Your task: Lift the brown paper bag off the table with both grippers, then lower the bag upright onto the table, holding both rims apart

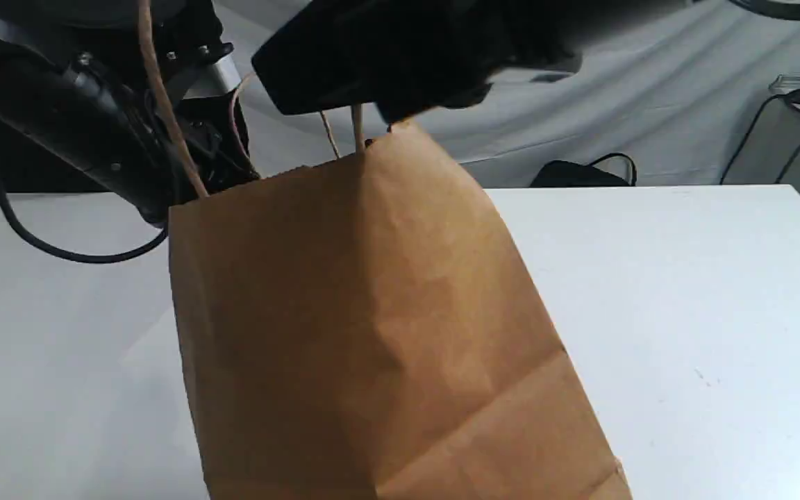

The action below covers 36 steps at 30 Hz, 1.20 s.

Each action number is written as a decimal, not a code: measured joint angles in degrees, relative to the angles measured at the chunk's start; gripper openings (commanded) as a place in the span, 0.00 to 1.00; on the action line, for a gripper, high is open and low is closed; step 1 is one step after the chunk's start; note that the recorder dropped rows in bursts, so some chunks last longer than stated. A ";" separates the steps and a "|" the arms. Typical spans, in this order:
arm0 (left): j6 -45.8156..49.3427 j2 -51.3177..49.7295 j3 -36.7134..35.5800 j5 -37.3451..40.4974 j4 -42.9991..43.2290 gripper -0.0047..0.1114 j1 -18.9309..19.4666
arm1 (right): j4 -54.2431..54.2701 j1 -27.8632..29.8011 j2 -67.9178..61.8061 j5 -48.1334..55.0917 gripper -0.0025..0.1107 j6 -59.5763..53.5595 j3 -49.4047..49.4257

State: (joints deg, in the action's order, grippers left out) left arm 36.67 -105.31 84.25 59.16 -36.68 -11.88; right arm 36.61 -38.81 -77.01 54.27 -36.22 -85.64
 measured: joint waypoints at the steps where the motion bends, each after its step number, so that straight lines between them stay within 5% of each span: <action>1: 0.00 0.00 0.00 0.00 0.00 0.04 0.00 | -0.11 0.00 0.00 0.00 0.02 0.00 0.00; 20: 0.00 0.00 0.29 0.25 0.00 0.04 0.00 | -1.32 0.00 0.00 0.17 0.02 -0.58 0.00; 36: -1.29 -0.23 15.74 3.75 2.63 0.04 -0.11 | -2.97 0.00 0.90 -7.25 0.02 -5.79 2.90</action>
State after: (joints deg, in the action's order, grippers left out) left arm 35.38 -105.54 100.00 62.91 -34.05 -11.99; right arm 33.64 -38.81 -76.11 47.02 -42.01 -82.73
